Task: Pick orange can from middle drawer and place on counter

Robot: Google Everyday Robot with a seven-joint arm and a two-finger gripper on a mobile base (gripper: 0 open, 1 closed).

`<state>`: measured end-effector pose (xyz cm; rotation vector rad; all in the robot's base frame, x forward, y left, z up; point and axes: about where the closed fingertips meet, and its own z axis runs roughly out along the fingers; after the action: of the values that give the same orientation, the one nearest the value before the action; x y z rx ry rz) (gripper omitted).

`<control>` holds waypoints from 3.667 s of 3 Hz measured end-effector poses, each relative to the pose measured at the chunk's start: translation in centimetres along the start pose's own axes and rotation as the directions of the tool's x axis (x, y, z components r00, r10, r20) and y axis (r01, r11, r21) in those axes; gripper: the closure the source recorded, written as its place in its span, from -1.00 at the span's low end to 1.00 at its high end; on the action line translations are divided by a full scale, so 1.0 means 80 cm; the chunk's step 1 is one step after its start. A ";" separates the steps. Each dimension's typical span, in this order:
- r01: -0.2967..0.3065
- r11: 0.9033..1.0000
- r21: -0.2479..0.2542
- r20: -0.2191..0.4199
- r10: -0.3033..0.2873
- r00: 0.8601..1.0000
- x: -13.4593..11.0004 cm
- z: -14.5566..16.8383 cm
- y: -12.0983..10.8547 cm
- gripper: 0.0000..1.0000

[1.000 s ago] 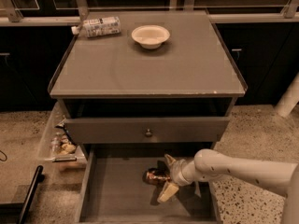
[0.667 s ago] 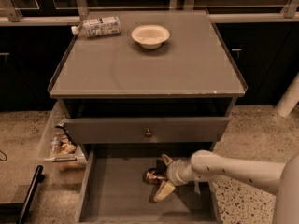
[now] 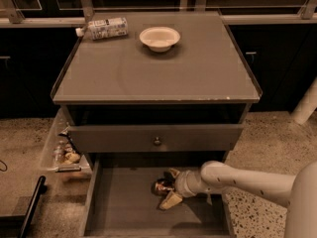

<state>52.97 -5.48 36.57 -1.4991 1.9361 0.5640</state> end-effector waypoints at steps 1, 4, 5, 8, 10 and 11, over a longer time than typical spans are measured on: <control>0.000 1.000 0.000 0.000 0.000 1.000 0.000 0.000 0.000 -0.19; -0.013 1.000 -0.021 -0.007 0.013 1.000 0.008 -0.005 0.013 1.00; -0.013 1.000 -0.021 -0.007 0.013 1.000 0.006 -0.007 0.013 1.00; 0.208 0.973 0.101 0.035 -0.212 0.977 -0.085 -0.225 0.022 1.00; 0.258 0.958 0.121 0.015 -0.262 0.965 -0.111 -0.243 0.028 1.00; 0.368 0.920 0.135 -0.015 -0.369 0.929 -0.174 -0.282 0.037 1.00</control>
Offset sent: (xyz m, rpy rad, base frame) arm 0.0000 0.0000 0.0000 0.0000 0.0000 0.0000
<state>47.61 -9.96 62.32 -1.7110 1.5897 0.2656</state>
